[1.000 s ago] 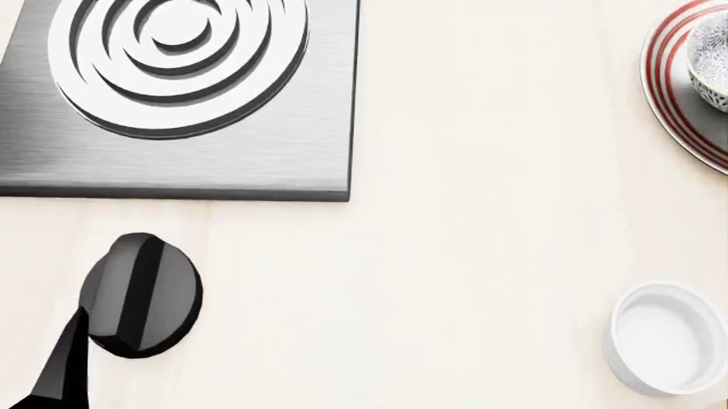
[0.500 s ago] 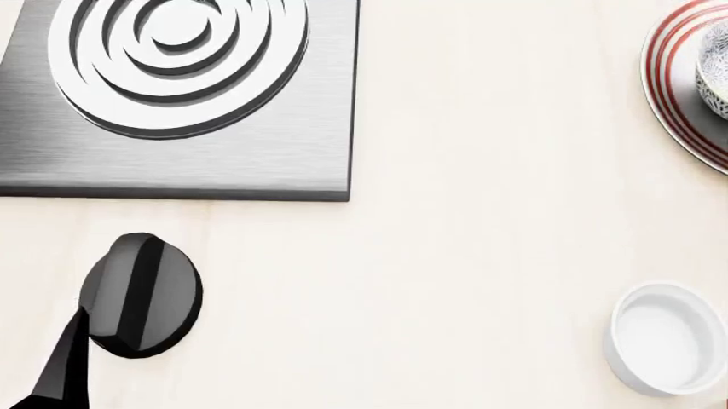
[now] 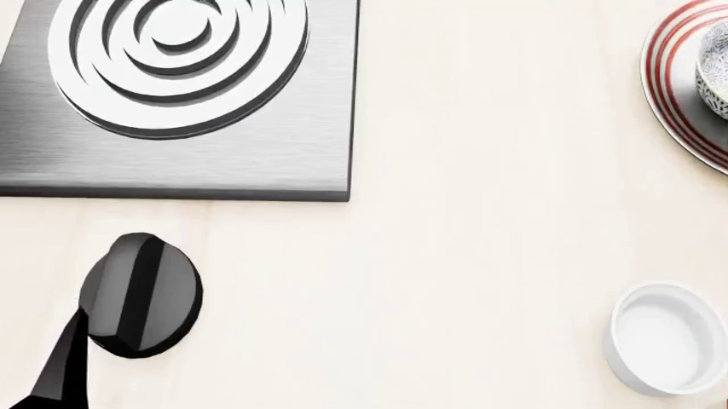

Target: Pick the akita bowl next to the ramekin and place it on the plate.

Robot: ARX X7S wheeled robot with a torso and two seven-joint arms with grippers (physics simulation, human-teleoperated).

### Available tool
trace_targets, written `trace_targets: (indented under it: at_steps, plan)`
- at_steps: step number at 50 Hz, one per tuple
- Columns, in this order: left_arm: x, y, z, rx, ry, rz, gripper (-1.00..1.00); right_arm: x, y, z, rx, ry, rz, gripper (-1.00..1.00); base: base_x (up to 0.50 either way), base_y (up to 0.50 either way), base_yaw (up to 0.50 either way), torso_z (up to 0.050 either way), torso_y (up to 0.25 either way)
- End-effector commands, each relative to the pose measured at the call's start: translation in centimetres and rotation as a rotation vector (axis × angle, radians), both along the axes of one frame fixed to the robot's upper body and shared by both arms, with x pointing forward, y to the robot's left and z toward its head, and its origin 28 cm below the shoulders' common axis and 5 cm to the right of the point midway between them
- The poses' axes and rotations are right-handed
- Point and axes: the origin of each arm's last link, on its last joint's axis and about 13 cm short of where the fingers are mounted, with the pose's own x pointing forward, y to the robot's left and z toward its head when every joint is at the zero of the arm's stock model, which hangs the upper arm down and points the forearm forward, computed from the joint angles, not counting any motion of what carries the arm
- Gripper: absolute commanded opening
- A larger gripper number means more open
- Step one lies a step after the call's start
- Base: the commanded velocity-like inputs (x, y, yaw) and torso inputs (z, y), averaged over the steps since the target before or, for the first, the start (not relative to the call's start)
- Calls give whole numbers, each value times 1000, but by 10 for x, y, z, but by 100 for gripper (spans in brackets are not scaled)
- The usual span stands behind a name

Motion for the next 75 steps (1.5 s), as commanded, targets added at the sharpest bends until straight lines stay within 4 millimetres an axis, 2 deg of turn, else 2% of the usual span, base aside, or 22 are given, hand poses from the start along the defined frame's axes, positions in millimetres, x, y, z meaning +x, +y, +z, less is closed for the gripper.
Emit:
trace_targets:
  at_steps: [1, 15, 23, 27, 34, 36, 40, 44, 48, 57, 65, 75]
  plan:
    - [-1, -1, 1, 0, -3, -1, 100, -17, 15, 14, -200, -39, -9, 100, 0, 0, 0, 0, 0]
    - [-2, 0, 0, -3, -4, 6, 100, -50, 36, -1, -403, -129, 17, 100, 0, 0, 0, 0, 0]
    - [-2, -1, 0, -2, 0, 1, 100, -68, 46, -18, -482, -177, 20, 100, 0, 0, 0, 0, 0]
    - [-2, -1, 1, -5, -1, -2, 100, -81, 54, -25, -546, -287, 66, 100, 0, 0, 0, 0, 0]
    - [-3, -2, 1, -12, 1, -2, 100, -98, 65, -48, -562, -347, 55, 100, 0, 0, 0, 0, 0]
    - [-3, -2, 1, -16, -1, -2, 100, -103, 69, -62, -579, -346, 60, 100, 0, 0, 0, 0, 0]
    - [-3, -2, 1, -8, -2, -5, 100, -116, 75, -76, -633, -381, 15, 100, 0, 0, 0, 0, 0]
    - [-3, -3, 2, -12, -4, -3, 100, -132, 83, -83, -701, -445, 4, 100, 0, 0, 0, 0, 0]
    - [-3, -4, 2, -11, -3, -8, 100, -143, 86, -95, -693, -448, 16, 100, 0, 0, 0, 0, 0]
    - [-4, -5, 3, -14, -4, -12, 100, -163, 101, -114, -734, -496, 61, 100, 0, 0, 0, 0, 0]
    - [-3, -4, 3, -18, -2, -11, 100, -178, 112, -152, -687, -503, 65, 100, 0, 0, 0, 0, 0]
    - [-4, -4, 1, -17, -1, -15, 100, -193, 131, -161, -796, -563, 84, 100, 0, 0, 0, 0, 0]
